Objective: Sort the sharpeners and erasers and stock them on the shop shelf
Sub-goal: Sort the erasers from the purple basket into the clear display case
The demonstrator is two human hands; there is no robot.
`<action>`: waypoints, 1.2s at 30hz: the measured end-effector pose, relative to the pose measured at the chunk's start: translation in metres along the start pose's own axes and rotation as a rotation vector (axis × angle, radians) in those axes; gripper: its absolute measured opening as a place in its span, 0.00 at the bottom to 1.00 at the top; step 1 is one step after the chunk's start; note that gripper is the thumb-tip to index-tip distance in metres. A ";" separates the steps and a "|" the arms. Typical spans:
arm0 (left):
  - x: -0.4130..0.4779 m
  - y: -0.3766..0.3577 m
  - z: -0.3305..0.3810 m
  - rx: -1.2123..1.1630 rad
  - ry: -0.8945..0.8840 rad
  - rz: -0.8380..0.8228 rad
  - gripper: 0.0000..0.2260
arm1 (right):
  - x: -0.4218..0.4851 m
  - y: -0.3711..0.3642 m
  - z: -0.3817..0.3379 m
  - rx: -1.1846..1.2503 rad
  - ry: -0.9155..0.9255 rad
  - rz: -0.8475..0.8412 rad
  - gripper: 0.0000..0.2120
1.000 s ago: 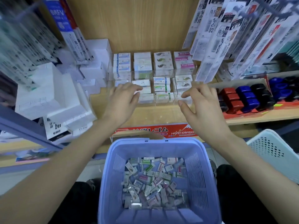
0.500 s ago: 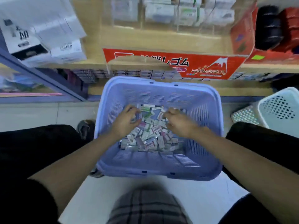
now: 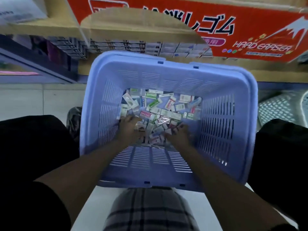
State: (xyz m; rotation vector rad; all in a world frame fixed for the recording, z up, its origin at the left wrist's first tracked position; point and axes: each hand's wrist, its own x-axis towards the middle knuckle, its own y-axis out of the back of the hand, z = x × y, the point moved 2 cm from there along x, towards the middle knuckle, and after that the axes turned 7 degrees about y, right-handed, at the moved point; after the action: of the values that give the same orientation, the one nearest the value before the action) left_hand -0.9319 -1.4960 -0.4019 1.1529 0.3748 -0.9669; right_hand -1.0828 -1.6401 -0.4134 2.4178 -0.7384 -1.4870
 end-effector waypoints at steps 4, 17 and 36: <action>-0.004 0.003 -0.002 -0.092 0.050 -0.006 0.26 | 0.000 -0.001 0.003 0.123 0.060 -0.011 0.30; -0.004 0.003 -0.003 -0.269 0.120 -0.157 0.15 | -0.005 0.008 0.007 0.173 0.156 -0.257 0.17; -0.052 0.059 0.054 -0.734 0.133 -0.210 0.13 | -0.078 0.049 -0.083 0.589 0.103 -0.173 0.14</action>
State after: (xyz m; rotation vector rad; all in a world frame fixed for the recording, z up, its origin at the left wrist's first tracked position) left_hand -0.9251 -1.5167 -0.3091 0.5101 0.8878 -0.8238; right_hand -1.0529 -1.6488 -0.2934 3.0283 -1.0929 -1.3241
